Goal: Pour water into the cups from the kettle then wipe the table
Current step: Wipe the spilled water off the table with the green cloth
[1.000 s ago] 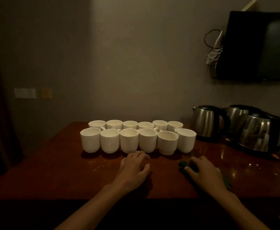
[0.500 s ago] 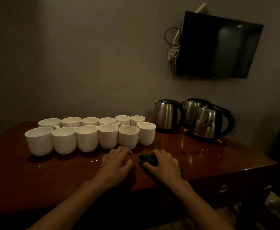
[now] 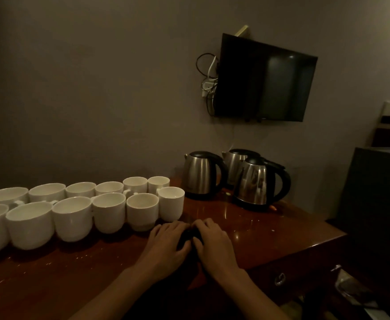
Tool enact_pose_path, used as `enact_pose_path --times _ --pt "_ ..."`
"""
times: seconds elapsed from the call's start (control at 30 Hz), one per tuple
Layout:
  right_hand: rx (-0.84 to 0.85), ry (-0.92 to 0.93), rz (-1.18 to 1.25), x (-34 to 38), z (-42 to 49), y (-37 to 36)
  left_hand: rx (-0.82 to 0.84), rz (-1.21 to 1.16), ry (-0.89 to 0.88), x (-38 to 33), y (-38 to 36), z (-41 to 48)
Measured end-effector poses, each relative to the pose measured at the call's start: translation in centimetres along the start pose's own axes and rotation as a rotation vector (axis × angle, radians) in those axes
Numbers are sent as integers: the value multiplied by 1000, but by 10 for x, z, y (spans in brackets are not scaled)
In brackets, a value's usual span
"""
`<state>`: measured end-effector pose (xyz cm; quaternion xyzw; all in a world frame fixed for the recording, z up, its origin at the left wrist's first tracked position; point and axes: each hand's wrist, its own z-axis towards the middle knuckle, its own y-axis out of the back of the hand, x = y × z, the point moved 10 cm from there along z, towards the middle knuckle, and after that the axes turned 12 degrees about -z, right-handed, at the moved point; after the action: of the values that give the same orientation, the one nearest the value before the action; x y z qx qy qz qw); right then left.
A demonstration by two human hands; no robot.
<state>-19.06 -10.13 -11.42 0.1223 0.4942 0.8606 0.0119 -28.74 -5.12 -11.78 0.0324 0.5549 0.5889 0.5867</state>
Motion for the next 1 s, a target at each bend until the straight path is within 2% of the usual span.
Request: enact_pose_path --times 0.13,0.27,0.4,0.57,1.0 --pt "221 -37 188 -28 4 -11 69 3 -8 -4 -11 18" --pt "387 10 -14 -44 -4 -19 113 100 -15 1 -18 29" --pt "396 24 -139 -52 -3 -24 249 152 58 15 -31 31" --pt "462 39 -181 -52 -4 -26 327 146 88 33 -42 33" --pt "481 38 -161 -49 -6 -33 308 120 143 49 -43 31"
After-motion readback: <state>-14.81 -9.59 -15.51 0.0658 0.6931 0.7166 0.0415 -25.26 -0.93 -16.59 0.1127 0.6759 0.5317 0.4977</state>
